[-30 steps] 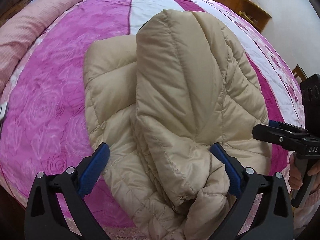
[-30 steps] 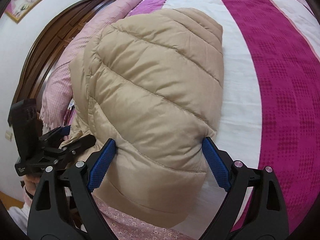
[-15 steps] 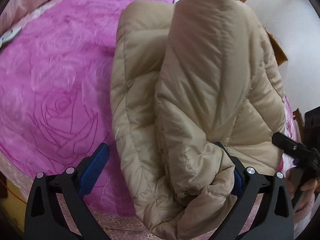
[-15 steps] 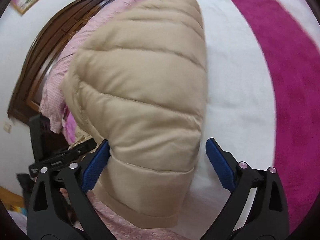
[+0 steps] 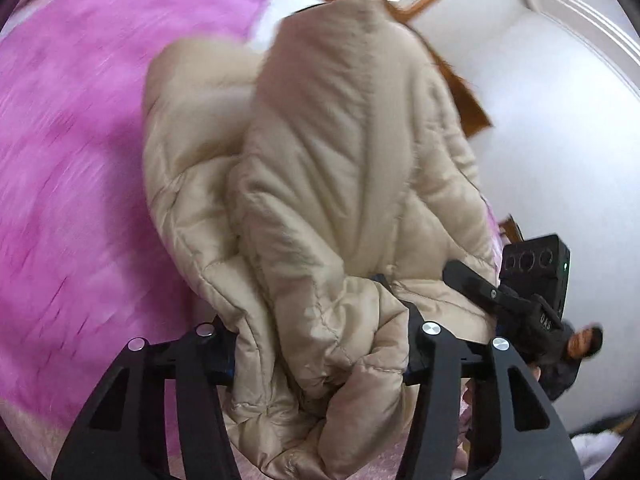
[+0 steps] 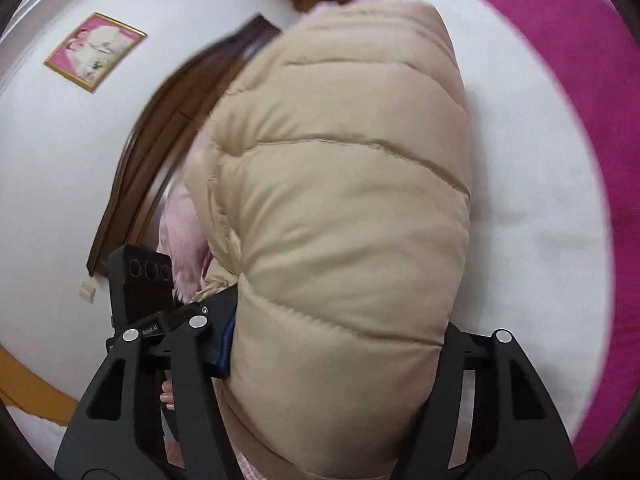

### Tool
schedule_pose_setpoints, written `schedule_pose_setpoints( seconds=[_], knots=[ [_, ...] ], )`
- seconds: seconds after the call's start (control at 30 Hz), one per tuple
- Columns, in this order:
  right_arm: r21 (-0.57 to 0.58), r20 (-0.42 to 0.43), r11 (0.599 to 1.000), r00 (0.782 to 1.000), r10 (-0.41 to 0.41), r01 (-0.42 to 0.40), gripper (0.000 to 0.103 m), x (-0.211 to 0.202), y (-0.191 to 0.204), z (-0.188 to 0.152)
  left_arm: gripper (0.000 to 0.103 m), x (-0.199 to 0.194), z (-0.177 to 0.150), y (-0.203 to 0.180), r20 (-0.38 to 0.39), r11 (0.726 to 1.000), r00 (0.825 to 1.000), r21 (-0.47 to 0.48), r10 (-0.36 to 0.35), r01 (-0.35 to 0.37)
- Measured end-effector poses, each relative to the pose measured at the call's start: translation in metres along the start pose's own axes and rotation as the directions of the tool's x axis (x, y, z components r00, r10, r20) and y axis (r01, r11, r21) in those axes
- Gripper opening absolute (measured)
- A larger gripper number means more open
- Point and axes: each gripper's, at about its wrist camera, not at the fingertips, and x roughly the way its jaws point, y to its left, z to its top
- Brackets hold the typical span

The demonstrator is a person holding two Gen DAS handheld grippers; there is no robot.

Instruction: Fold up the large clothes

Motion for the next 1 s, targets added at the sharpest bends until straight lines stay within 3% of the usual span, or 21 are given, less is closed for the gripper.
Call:
schedule_pose_setpoints(
  seconds=[0.13, 0.27, 0.4, 0.5, 0.57, 0.7, 0.8, 0.9, 1.0],
  knots=[
    [-0.051, 0.101, 0.995, 0.992, -0.079, 0.084, 0.06, -0.045, 0.007, 0.017, 0.053, 0.024, 0.026, -0.041, -0.003, 0.991, 0.995, 0.087, -0.099, 0.099],
    [-0.061, 0.133, 0.974, 0.969, -0.211, 0.22, 0.061, -0.078, -0.004, 0.03, 0.053, 0.064, 0.034, -0.072, -0.045, 0.982, 0.994, 0.154, -0.101, 0.107],
    [0.022, 0.07, 0.955, 0.953, -0.296, 0.295, 0.068, -0.073, -0.036, 0.027, 0.053, 0.1, 0.031, -0.08, -0.086, 0.983, 0.996, 0.181, -0.019, 0.034],
    [0.103, 0.021, 0.951, 0.955, -0.296, 0.292, 0.073, -0.066, -0.053, 0.018, 0.057, 0.108, 0.027, -0.072, -0.092, 0.987, 0.995, 0.162, 0.03, -0.015],
    [0.102, 0.022, 0.952, 0.957, -0.291, 0.287, 0.074, -0.07, -0.051, 0.015, 0.06, 0.103, 0.025, -0.071, -0.083, 0.984, 0.994, 0.171, 0.069, -0.054],
    [0.08, 0.067, 0.935, 0.934, -0.35, 0.345, 0.077, -0.095, -0.034, 0.0, 0.067, 0.092, 0.029, -0.073, -0.048, 0.973, 0.988, 0.187, 0.146, -0.135],
    [0.096, 0.075, 0.933, 0.933, -0.353, 0.346, 0.077, -0.108, -0.044, -0.004, 0.075, 0.087, 0.021, -0.072, -0.012, 0.952, 0.975, 0.218, 0.22, -0.212],
    [0.05, 0.041, 0.917, 0.917, -0.398, 0.396, 0.075, -0.08, -0.041, 0.004, 0.075, 0.095, 0.018, -0.059, -0.047, 0.947, 0.96, 0.181, 0.277, -0.264],
    [0.051, 0.004, 0.922, 0.923, -0.384, 0.383, 0.076, -0.057, -0.053, 0.008, 0.08, 0.092, 0.016, -0.044, -0.029, 0.922, 0.935, 0.177, 0.355, -0.344]
  ],
)
